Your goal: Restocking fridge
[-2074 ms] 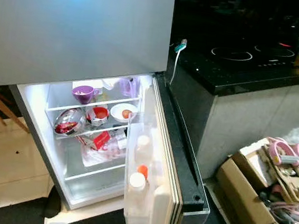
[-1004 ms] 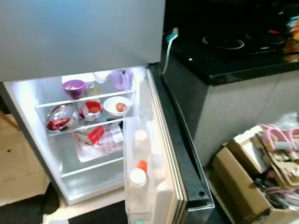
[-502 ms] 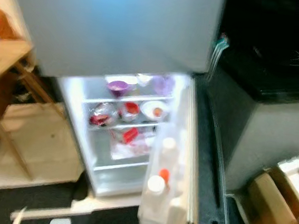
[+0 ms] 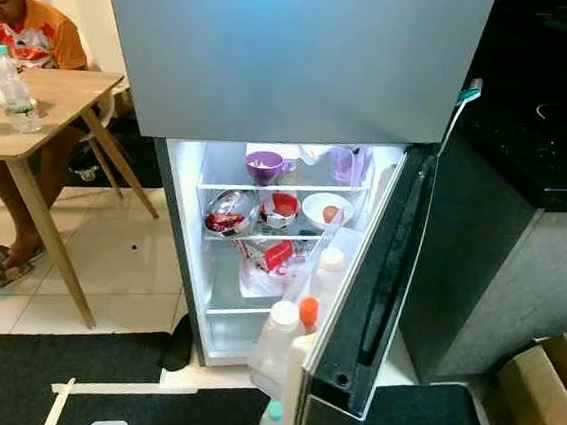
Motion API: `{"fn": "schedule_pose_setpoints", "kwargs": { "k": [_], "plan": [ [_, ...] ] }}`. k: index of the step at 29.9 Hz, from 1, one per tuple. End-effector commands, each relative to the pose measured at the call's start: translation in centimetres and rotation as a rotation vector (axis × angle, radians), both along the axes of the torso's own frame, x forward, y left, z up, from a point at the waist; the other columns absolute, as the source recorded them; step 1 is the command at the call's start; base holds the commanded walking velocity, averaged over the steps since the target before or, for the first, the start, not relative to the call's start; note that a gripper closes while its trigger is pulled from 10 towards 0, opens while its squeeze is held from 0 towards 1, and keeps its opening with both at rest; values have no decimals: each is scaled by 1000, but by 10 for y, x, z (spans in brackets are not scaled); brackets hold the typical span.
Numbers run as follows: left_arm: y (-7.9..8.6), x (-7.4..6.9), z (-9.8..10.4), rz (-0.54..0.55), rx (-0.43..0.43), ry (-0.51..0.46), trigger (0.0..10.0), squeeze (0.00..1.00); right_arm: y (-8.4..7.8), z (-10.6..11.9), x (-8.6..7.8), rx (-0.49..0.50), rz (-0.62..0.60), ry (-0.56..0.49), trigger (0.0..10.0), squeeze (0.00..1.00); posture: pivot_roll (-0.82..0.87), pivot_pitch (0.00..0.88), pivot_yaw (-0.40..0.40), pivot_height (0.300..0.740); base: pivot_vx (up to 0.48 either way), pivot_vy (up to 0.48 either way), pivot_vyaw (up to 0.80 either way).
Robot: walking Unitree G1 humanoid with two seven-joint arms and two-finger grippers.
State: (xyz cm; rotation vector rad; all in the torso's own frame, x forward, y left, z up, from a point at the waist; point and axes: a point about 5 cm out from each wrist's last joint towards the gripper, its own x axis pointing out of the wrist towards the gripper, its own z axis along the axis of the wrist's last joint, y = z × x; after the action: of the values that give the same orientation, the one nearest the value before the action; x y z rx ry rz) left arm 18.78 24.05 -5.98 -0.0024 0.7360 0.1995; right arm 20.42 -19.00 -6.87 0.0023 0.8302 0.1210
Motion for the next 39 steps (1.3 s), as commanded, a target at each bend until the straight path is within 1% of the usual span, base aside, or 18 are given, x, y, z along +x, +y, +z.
{"fn": "schedule_pose_setpoints", "kwargs": {
  "k": [1, 6, 7, 9, 12, 15, 16, 19, 21, 23, 25, 27, 29, 32, 35, 37, 38, 39],
  "plan": [
    [-2, -3, -3, 2, -1, 11, 10000, 0, -1, -2, -3, 4, -12, 13, 10000, 0, -17, 158, 16, 740, 0, 0, 0],
    [-7, 1, -3, -54, 5, 25, 10000, 0, -3, 1, 0, 8, -14, -7, 10000, 0, -42, 151, -12, 740, 0, 0, 0],
    [-8, 3, -2, -91, 17, 31, 10000, 0, -5, 4, 3, 31, -9, -44, 10000, 0, -51, 139, -11, 740, 0, 0, 0],
    [-8, 3, -2, -97, 19, 33, 10000, 0, -6, 6, 4, 44, -15, -56, 10000, 0, -56, 130, -10, 740, 0, 0, 0],
    [-7, 5, -1, -87, 25, 24, 10000, 0, -7, 9, 6, 114, -21, -90, 10000, 0, -56, 107, -5, 740, 0, 0, 0],
    [-8, 10, 2, -97, 36, 7, 10000, 0, -9, 12, 9, 137, -24, -117, 10000, 0, -38, 109, -12, 740, 0, 0, 0],
    [-9, 13, 4, -90, 33, -20, 10000, 0, -11, 14, 11, 155, -50, -136, 10000, 0, -37, 78, -2, 740, 0, 0, 0],
    [-8, 17, 8, -80, 42, -59, 10000, 0, -14, 18, 14, 210, -107, -164, 10000, 0, -41, 100, -1, 740, 0, 0, 0],
    [-8, 16, 9, -74, 42, -73, 10000, 0, -14, 18, 15, 232, -124, -174, 10000, 0, -45, 99, -2, 740, 0, 0, 0],
    [-4, 11, 7, -50, 46, -79, 10000, 0, -9, 20, 17, 310, -133, -181, 10000, 0, -50, 103, 4, 740, 0, 0, 0],
    [0, 0, 2, -3, 37, -53, 10000, 0, -1, 21, 20, 362, -104, -178, 10000, 0, -48, 103, 4, 740, 0, 0, 0],
    [2, -5, 0, 18, 36, -39, 10000, 0, 3, 21, 21, 378, -88, -178, 10000, 0, -49, 104, 3, 740, 0, 0, 0],
    [7, -19, -6, 63, 36, -6, 10000, 0, 18, 26, 29, 446, -27, -183, 10000, 0, -47, 106, 0, 740, 0, 0, 0],
    [9, -24, -8, 70, 36, 4, 10000, 0, 25, 30, 34, 461, 5, -189, 10000, 0, -47, 106, -1, 740, 0, 0, 0],
    [12, -35, -11, 75, 41, 26, 10000, 0, 54, 48, 62, 447, 127, -221, 10000, 0, -43, 112, -6, 740, 0, 0, 0],
    [12, -36, -12, 79, 39, 26, 10000, 0, 83, 72, 89, 413, 248, -274, 10000, 0, -42, 116, -8, 740, 0, 0, 0],
    [12, -36, -12, 79, 39, 26, 10000, 0, 83, 72, 89, 413, 248, -274, 10000, 0, -42, 116, -8, 740, 0, 0, 0],
    [12, -36, -12, 78, 39, 26, 10000, 0, 97, 84, 100, 407, 294, -295, 10000, 0, -42, 116, -8, 740, 0, 0, 0]
  ]
}}
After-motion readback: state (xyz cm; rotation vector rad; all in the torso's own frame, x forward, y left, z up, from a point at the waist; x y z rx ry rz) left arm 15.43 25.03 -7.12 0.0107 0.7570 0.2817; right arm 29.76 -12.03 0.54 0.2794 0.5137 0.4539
